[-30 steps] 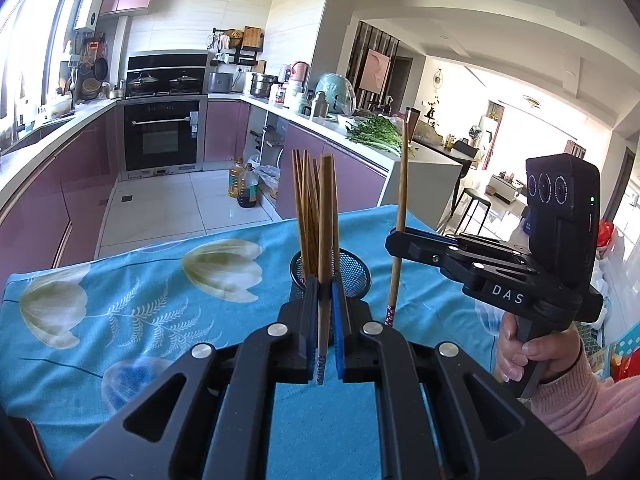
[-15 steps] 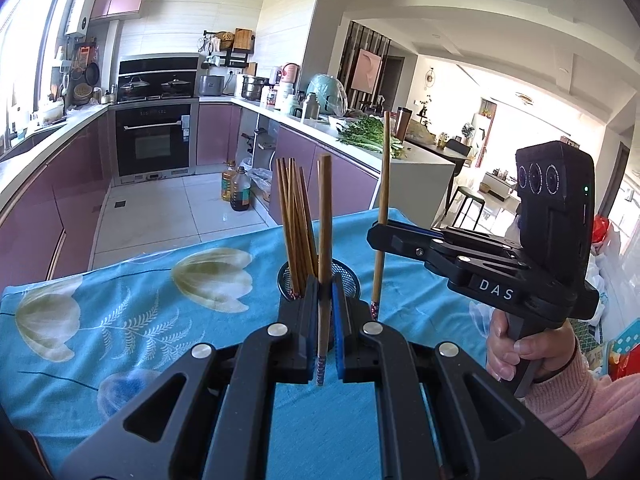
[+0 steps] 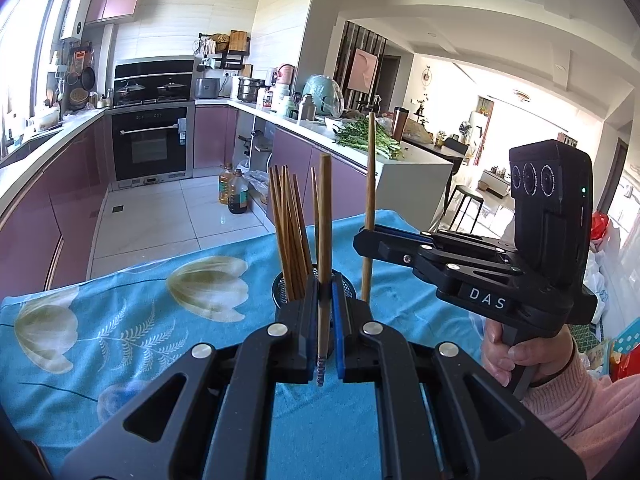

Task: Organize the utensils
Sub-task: 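Carry the left gripper's chopstick over the mesh cup while the right gripper brings its own alongside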

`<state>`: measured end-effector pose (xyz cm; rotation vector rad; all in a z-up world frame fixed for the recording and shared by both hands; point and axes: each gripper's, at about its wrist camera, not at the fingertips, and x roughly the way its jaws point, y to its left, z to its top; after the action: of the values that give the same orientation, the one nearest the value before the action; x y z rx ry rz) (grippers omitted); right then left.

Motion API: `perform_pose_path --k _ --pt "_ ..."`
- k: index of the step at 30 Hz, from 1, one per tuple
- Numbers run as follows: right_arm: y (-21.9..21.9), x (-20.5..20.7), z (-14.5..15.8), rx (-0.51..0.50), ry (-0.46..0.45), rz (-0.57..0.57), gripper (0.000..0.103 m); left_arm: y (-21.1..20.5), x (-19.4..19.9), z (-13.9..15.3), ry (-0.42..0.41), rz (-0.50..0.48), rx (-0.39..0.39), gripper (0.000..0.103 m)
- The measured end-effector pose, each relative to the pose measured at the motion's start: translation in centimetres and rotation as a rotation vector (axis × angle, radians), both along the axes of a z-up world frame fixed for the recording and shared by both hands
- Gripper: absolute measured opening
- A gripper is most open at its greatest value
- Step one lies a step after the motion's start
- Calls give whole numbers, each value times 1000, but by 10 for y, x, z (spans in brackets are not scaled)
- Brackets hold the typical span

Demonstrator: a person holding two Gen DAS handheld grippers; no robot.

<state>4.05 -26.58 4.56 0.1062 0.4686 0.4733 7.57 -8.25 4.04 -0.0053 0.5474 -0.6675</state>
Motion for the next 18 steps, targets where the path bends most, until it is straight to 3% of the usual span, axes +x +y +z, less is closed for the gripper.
perform_pose_path --k 18 --pt "-4 4 9 10 -25 5 6 -4 2 17 -21 -14 -8 7"
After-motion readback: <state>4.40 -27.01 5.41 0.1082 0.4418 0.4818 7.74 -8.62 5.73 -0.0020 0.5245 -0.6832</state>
